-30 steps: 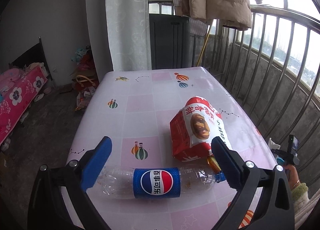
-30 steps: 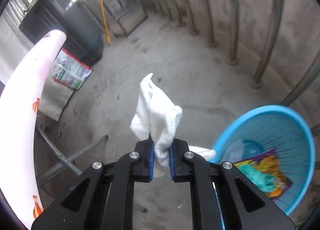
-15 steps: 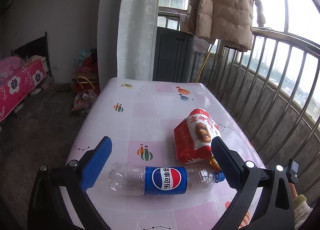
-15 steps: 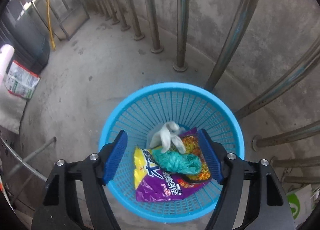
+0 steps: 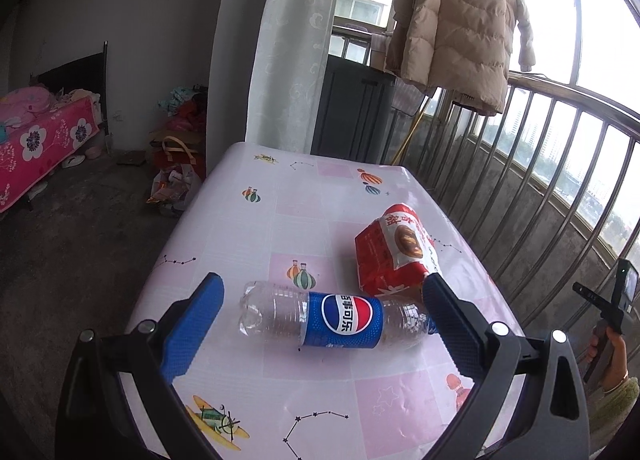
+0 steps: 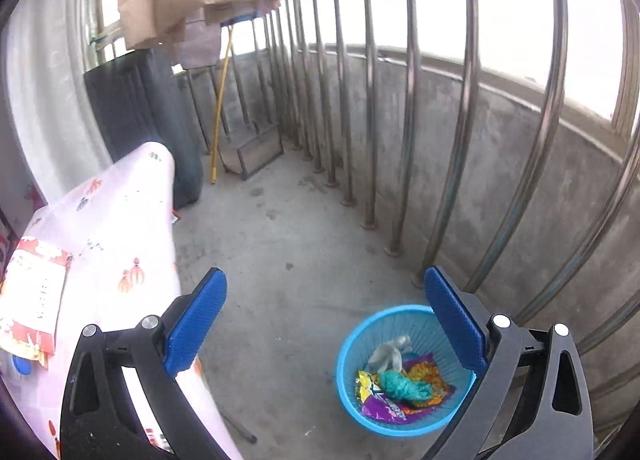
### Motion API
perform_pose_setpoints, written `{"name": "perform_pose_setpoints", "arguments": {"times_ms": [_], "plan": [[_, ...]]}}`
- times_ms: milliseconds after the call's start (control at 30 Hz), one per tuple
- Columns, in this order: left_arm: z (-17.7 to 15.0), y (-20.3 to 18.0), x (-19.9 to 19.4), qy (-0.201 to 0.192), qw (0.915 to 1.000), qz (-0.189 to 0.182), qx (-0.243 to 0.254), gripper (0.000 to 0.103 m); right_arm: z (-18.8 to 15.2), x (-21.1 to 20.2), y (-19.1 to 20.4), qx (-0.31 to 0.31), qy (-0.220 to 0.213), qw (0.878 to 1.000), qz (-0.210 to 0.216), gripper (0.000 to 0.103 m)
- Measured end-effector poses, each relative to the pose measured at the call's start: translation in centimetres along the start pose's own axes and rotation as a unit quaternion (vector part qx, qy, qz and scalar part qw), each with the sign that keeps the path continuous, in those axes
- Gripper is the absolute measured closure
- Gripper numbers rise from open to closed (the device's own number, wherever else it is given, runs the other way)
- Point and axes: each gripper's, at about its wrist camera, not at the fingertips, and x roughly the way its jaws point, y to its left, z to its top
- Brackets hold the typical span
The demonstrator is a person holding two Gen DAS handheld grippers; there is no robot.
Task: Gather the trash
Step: 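Bring the right gripper back to the table toward the Pepsi bottle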
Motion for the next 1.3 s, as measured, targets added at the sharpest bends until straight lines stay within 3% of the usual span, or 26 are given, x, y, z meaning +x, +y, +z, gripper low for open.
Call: {"name": "perform_pose_setpoints", "arguments": {"times_ms": [233,467,633,900,1300], "plan": [[-2.1,1.3,1.0,0.048,0.9972,0.057,-0.012,0.006,0.8,-4.6,7.6,-0.100,-0.046,0.993,0.049,0.008],[-3.7,4.6,0.8,0.057,0.9917,0.100,-0.057,0.006,0.8,-6.4,15.2,-0.206,-0.073,0.970,0.104,0.008],[-4.5,7.1,0.4,0.056,0.9878,0.125,-0.074,0.006,0.2,-8.7,20.6,-0.235,-0.069,0.952,0.184,0.008],[-5.4,10.2,-0.6,0.039,0.9873,0.113,-0.105,0.006,-1.4,-10.6,27.2,-0.258,-0.049,0.930,0.257,0.008],[-7.0,11.9,-0.1,0.031,0.9894,0.074,-0.121,0.006,-3.7,-10.3,32.7,-0.285,-0.004,0.914,0.289,0.008]]}}
